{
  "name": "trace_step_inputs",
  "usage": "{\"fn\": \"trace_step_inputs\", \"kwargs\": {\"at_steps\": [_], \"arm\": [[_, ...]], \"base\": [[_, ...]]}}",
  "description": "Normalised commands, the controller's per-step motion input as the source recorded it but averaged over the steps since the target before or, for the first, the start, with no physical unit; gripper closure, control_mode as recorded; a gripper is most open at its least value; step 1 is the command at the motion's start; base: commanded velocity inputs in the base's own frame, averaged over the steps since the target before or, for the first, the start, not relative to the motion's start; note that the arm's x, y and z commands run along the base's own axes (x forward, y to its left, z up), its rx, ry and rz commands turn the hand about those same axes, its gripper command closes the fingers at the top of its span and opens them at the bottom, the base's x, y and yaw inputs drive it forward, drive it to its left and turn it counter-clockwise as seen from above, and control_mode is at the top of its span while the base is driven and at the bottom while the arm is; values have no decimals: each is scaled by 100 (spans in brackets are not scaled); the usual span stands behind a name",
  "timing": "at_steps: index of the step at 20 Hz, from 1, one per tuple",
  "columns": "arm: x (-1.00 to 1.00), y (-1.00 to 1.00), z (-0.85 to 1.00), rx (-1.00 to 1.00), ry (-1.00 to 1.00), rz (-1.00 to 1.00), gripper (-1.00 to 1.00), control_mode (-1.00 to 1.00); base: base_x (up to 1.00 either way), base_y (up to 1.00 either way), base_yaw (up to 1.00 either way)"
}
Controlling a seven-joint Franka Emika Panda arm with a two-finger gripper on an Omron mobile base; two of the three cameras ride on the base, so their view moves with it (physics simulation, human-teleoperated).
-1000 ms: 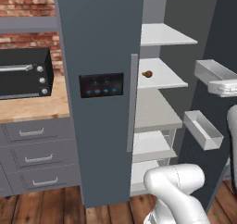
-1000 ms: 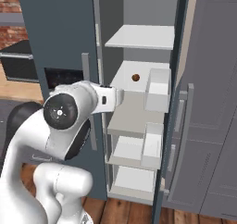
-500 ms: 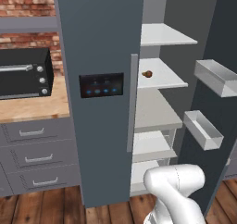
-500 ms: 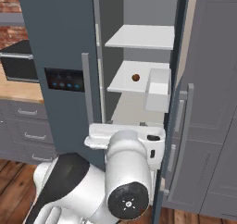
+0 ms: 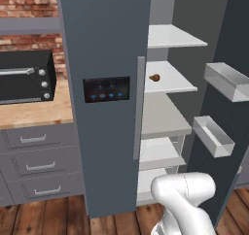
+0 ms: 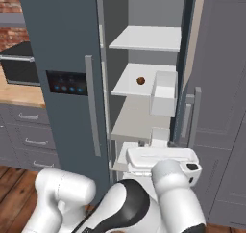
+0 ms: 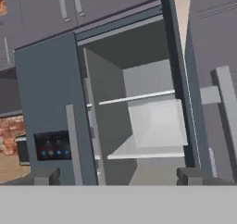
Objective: There's a chicken drumstick in the fridge that needs to be moved to the freezer for freezing. Pick up the chicken drumstick from the fridge, place it on any shelf in the freezer, and close the fridge and freezer doors when done.
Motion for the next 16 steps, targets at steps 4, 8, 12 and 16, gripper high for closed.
{"fn": "trace_step_inputs", "kwargs": {"at_steps": [4,8,12,16], "arm": [[3,-96,-5,15,-16,11,-100,-100],[13,-65,-13,8,-7,5,-100,-100],[50,-28,-50,0,3,0,-100,-100],[60,-32,-48,0,2,0,-100,-100]], "base": [[0,0,0],[0,0,0],[0,0,0],[0,0,0]]}}
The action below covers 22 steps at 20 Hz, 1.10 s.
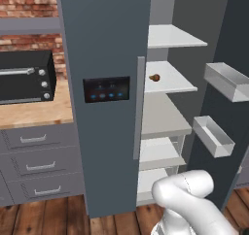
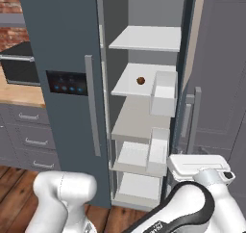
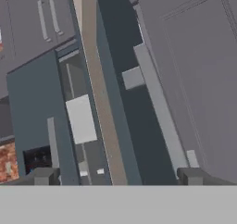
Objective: There's a chicken drumstick in the fridge that needs to be moved to the freezer for freezing. Pick up the chicken drumstick from the fridge, place it on any shelf in the freezer, and close the fridge and freezer doors when done.
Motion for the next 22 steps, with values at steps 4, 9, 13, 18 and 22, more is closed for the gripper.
{"fn": "trace_step_inputs", "kwargs": {"at_steps": [4,9,13,18,22], "arm": [[49,-62,-19,2,2,0,-100,-100],[47,-31,-42,0,1,0,-100,-100],[52,-3,-60,0,2,5,-100,-100],[55,-21,-34,0,0,9,-100,-100],[52,-36,-31,0,2,8,-100,-100]], "base": [[0,0,0],[0,0,0],[0,0,0],[0,0,0],[0,0,0]]}}
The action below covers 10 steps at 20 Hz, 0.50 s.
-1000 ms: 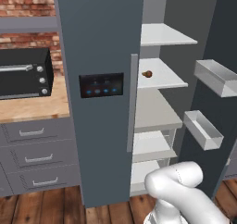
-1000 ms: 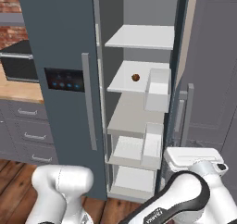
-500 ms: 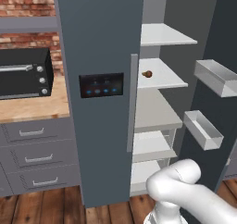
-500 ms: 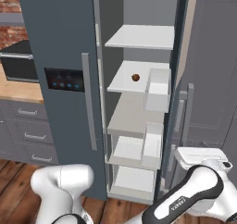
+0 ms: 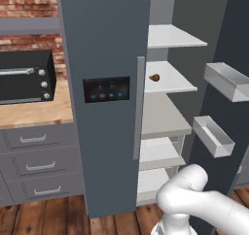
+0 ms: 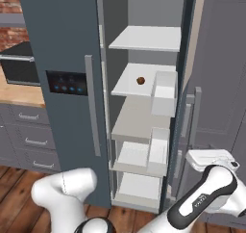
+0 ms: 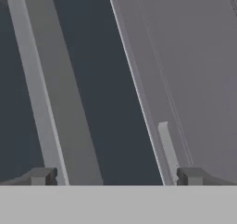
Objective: There's a chicken drumstick in the fridge that needs to be moved to the freezer for freezing. Pick up the chicken drumstick from the fridge, place it on any shelf in the freezer, and close the fridge and freezer doors when done.
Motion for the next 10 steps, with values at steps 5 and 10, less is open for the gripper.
{"fn": "trace_step_inputs", "kwargs": {"at_steps": [5,10], "arm": [[23,-38,-28,0,2,8,-100,-100],[22,-16,-15,0,2,11,-100,-100]], "base": [[0,0,0],[0,0,0]]}}
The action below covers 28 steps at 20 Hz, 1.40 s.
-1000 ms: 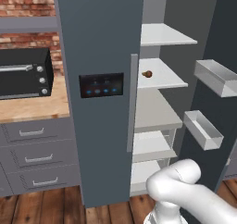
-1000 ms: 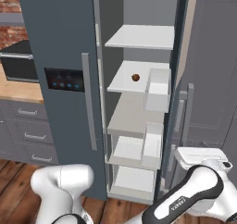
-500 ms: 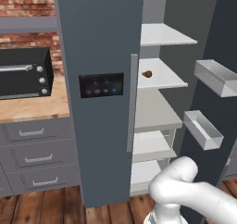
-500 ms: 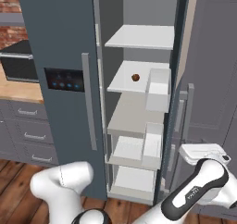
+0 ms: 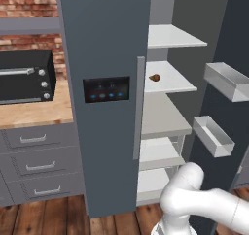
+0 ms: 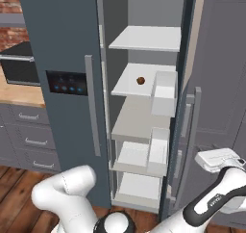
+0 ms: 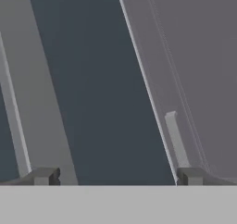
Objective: There's a chicken drumstick in the fridge that needs to be moved to the freezer for freezing. Pick up the chicken drumstick from the fridge, place it on any shelf in the freezer, and close the fridge and freezer doors when done.
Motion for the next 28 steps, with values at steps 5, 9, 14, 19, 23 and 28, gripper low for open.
{"fn": "trace_step_inputs", "kwargs": {"at_steps": [5,9,14,19,23,28], "arm": [[42,8,-29,0,0,7,-100,-100],[68,-1,-46,0,0,0,-100,-100],[17,74,-44,0,0,0,-100,-100],[-22,100,-6,0,0,4,-100,-100],[-5,100,0,-3,-4,2,-100,-100],[11,100,-13,-9,-3,-5,-100,-100]], "base": [[0,0,0],[0,0,0],[0,0,0],[0,0,0],[0,0,0],[0,0,0]]}}
